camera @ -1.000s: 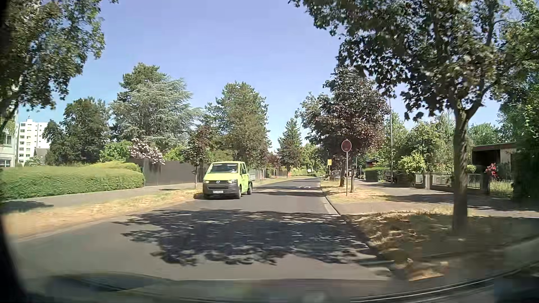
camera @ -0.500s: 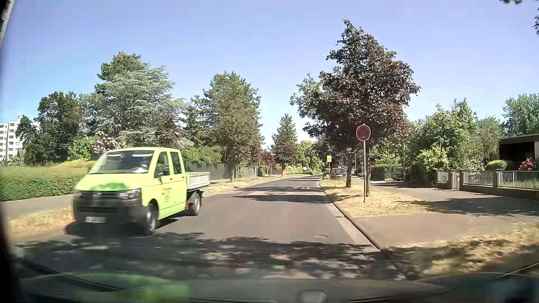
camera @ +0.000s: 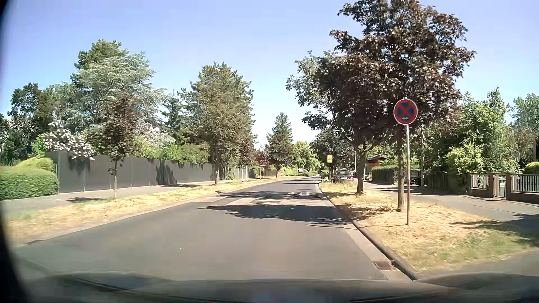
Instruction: Follow the waypoints while adhering to traffic rules and regulations
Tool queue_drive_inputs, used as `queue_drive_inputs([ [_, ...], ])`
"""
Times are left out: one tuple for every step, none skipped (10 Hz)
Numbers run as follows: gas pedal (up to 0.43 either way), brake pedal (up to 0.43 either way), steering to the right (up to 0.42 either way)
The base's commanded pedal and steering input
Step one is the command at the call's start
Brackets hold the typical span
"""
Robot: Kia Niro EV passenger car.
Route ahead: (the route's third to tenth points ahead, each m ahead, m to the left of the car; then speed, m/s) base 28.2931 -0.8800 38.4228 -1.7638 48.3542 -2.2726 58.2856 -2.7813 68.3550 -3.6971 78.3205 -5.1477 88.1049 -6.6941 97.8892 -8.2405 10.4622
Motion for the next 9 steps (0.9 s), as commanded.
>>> queue_drive_inputs([
  [0.0,0.03,0.015],
  [0.0,0.03,0.015],
  [0.0,0.03,0.013],
  [0.0,0.03,0.013],
  [0.0,0.03,0.013],
  [0.0,0.03,0.013],
  [0.0,0.03,0.013],
  [0.0,0.03,0.013],
  [0.0,0.03,0.013],
])
